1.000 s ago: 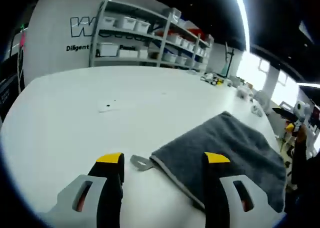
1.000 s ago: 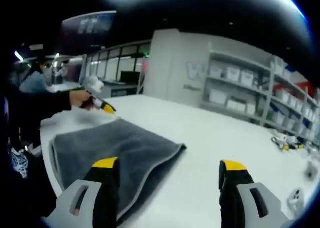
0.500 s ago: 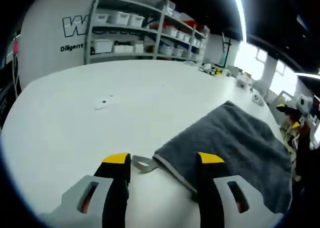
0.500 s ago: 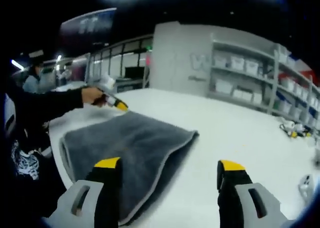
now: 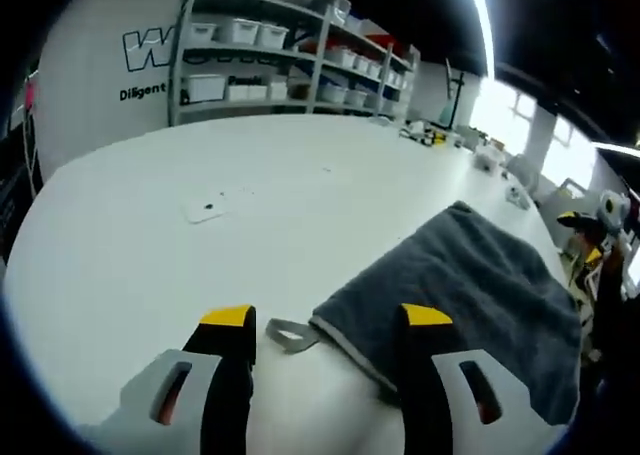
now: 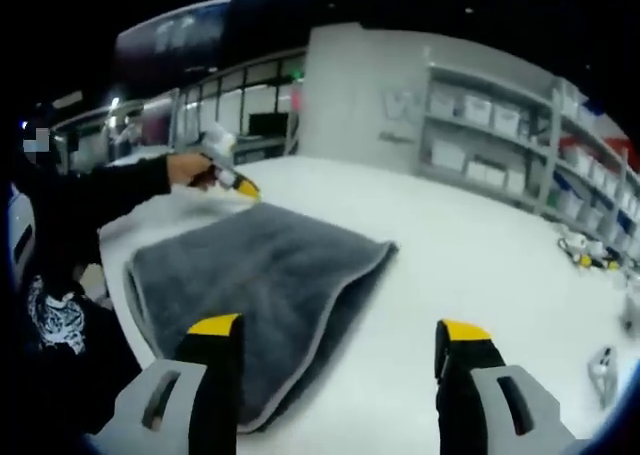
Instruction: Open the folded towel by lifting each exposed corner and separating the folded layers until the towel lies flat within the target outline without major curled edges
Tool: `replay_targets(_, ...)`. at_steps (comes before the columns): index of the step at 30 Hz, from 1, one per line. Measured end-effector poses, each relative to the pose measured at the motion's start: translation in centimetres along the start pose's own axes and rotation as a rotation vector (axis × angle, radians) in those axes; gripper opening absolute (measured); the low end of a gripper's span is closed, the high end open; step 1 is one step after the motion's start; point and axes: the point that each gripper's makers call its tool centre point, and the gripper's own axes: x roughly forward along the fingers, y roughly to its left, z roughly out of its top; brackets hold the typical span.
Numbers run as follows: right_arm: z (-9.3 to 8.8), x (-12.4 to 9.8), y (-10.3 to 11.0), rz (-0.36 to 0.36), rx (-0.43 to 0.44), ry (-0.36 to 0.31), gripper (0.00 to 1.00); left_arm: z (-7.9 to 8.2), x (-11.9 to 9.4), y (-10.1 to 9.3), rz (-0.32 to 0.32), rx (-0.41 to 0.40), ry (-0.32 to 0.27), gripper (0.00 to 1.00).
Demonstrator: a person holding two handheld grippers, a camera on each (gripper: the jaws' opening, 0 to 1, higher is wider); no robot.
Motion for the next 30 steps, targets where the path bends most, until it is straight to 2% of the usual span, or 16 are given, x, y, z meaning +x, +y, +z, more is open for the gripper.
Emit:
replay_targets(4, -1.2, 0.3, 0.7, 0.014, -0.002, 0.028, 0.73, -0.2, 0.2, -0.3, -0.013, -0.008, 0.014, 0.48)
replay_targets(6, -1.7, 0.3, 1.1, 0.027, -0.059, 0.027, 0.8, -0.1, 0.2, -0.3, -0.014, -0.026, 0.016, 0.47)
replay_targets(7, -2.5, 0.3, 1.4, 0.037, -0.049, 0.047, 0.8, -0.1, 0.3, -0.4, -0.028, -0.034, 0.018, 0.45)
replay_targets(13, -4.8, 0.3, 1.3, 0.029, 0.007, 0.091, 0.65, 0.0, 0.7, -0.3, -0.028, -0.03, 0.021, 0.36)
replay_targets(17, -6.0, 0.4, 1.9, 0.045, 0.025, 0.119, 0.62, -0.2, 1.1, -0.7, -0.035, -0.018, 0.032, 0.35)
replay_targets(20, -6.5, 0.4, 2.2, 0.061, 0.034, 0.134, 0.55, -0.4, 1.1, -0.8, -0.033, -0.007, 0.046, 0.33)
replay_targets(23, -6.9, 0.5, 2.3, 0.068, 0.031, 0.159, 0.53, -0.3, 1.1, -0.8, -0.026, 0.003, 0.046, 0.31)
replay_targets(24, -7.1, 0.5, 2.3, 0.067, 0.028, 0.165, 0.51, -0.2, 1.2, -0.7, -0.017, 0.011, 0.043, 0.3)
replay_targets(25, -7.1, 0.5, 2.3, 0.068, 0.029, 0.169, 0.48, 0.1, 1.2, 0.0, 0.026, 0.04, 0.028, 0.29)
replay_targets(26, -7.2, 0.5, 2.4, 0.07, 0.03, 0.171, 0.47, 0.0, 1.2, 0.2, 0.04, 0.069, 0.034, 0.29)
replay_targets(30, -7.4, 0.4, 2.8, 0.08, 0.024, 0.175, 0.45, -0.2, 1.5, 0.1, 0.022, 0.047, 0.038, 0.28)
